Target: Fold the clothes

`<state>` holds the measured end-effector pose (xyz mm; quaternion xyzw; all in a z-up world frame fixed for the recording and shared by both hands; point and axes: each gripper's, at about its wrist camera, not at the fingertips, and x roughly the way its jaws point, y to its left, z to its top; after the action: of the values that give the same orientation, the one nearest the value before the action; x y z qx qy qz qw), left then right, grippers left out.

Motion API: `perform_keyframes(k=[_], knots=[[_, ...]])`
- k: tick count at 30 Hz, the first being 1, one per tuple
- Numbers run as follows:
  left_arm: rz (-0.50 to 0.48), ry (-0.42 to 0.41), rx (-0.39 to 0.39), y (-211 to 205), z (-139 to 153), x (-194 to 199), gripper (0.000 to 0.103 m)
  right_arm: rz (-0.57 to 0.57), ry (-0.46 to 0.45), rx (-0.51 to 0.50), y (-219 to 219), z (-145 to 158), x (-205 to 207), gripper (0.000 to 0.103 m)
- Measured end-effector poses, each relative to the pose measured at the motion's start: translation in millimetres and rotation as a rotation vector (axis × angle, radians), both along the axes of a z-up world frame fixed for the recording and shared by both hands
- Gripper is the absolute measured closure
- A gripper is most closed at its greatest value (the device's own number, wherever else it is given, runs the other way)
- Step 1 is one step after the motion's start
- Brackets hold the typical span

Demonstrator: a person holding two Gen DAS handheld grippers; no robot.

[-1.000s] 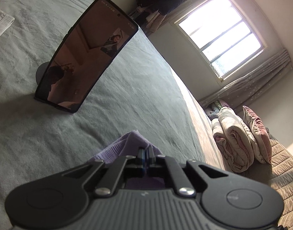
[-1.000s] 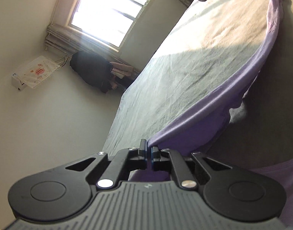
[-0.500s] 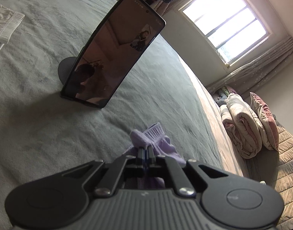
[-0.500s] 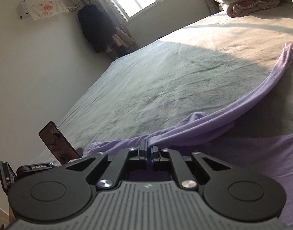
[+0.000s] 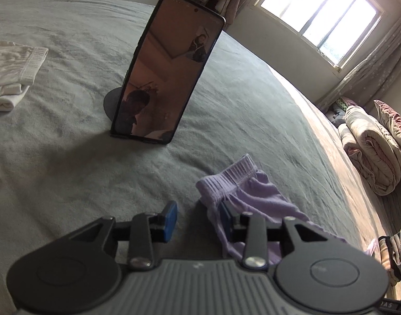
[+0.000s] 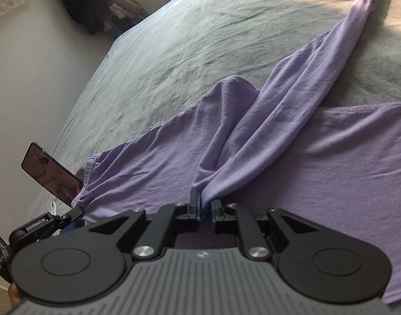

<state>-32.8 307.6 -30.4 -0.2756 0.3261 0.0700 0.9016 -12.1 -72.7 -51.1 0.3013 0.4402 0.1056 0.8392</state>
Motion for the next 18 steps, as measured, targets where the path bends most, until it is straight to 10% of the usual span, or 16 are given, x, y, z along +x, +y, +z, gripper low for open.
perform_keyframes(k=[4, 18], knots=[[-0.047, -0.056, 0.015, -15, 13, -2, 0.064, -0.132, 0.013, 0.045, -28, 11, 5, 0.061], [-0.480, -0.083, 0.040, -130, -2, 22, 0.063, -0.486, 0.077, 0.211, -112, 4, 41, 0.061]])
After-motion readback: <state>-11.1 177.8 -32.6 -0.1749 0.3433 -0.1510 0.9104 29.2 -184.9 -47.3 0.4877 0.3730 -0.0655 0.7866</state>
